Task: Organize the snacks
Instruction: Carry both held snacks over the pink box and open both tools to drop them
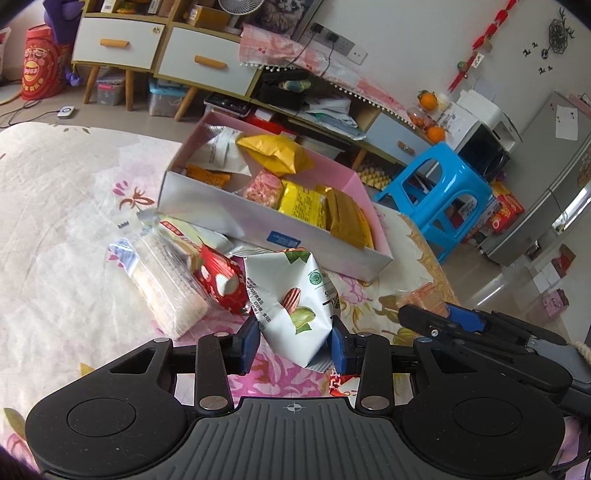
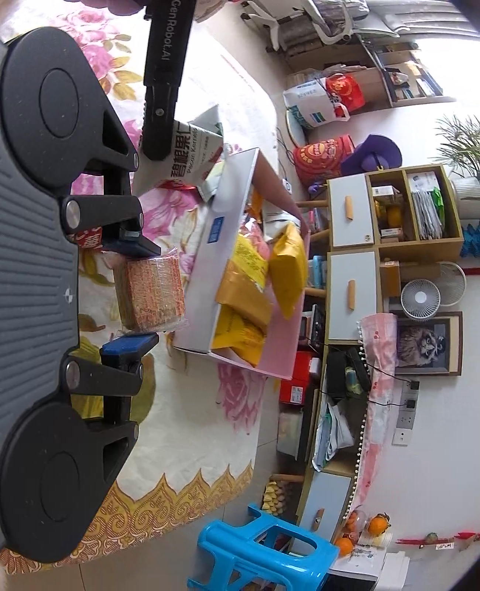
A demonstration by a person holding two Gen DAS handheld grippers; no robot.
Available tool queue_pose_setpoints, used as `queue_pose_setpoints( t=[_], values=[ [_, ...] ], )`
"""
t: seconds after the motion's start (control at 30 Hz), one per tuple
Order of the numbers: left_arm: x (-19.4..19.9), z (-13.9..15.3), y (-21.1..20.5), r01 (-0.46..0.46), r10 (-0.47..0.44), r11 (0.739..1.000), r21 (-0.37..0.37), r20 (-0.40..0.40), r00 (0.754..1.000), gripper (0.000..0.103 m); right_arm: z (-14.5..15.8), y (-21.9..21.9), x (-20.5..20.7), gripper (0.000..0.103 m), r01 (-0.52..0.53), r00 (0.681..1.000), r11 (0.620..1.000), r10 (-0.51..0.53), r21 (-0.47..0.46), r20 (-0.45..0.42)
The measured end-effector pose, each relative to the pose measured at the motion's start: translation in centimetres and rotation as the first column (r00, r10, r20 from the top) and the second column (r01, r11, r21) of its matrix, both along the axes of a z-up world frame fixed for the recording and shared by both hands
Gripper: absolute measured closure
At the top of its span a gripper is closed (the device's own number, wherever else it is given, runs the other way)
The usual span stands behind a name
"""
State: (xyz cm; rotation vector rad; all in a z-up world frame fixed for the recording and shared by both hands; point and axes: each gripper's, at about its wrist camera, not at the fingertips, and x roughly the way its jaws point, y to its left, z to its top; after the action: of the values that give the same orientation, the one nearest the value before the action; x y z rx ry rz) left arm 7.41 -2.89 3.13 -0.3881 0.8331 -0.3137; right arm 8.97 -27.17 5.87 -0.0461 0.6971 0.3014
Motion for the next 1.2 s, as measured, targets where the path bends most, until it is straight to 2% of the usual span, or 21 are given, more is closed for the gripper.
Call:
queue_pose_setpoints(
  t=[0.5,0.77,0.9,1.03,1.2],
  values=[
    [0.6,1.8,1.7,-0.053,0.053,0.999,0.007,0.041,0.998,0.067,1.9,1.7,1.4,0.068,-0.003,1.0,1.0,0.003,0.028,0.026],
    [1.4,2.1,2.9,-0.095,0.095,0.995,-0.002,0.037,0.995,0.067,2.4,2.2,3.2,0.068,0.025,0.999,0.998,-0.027,0.061,0.028],
    [2.5,2.4,3.2,-0.106,0.104,0.994,0.025,0.046,0.993,0.067,2.5,2.0,4.3,0.068,0.052,0.998,0.995,-0.054,0.085,0.021],
    [4.6,2.5,3.8,-0.127,0.125,0.991,0.043,0.051,0.991,0.067,2.7,1.2,5.9,0.068,0.102,0.995,0.985,-0.103,0.135,0.001],
    [8.2,2.3,4.1,-0.158,0.157,0.986,0.046,0.028,0.987,0.067,2.1,0.0,8.5,0.067,0.177,0.984,0.955,-0.165,0.238,-0.067]
  ],
)
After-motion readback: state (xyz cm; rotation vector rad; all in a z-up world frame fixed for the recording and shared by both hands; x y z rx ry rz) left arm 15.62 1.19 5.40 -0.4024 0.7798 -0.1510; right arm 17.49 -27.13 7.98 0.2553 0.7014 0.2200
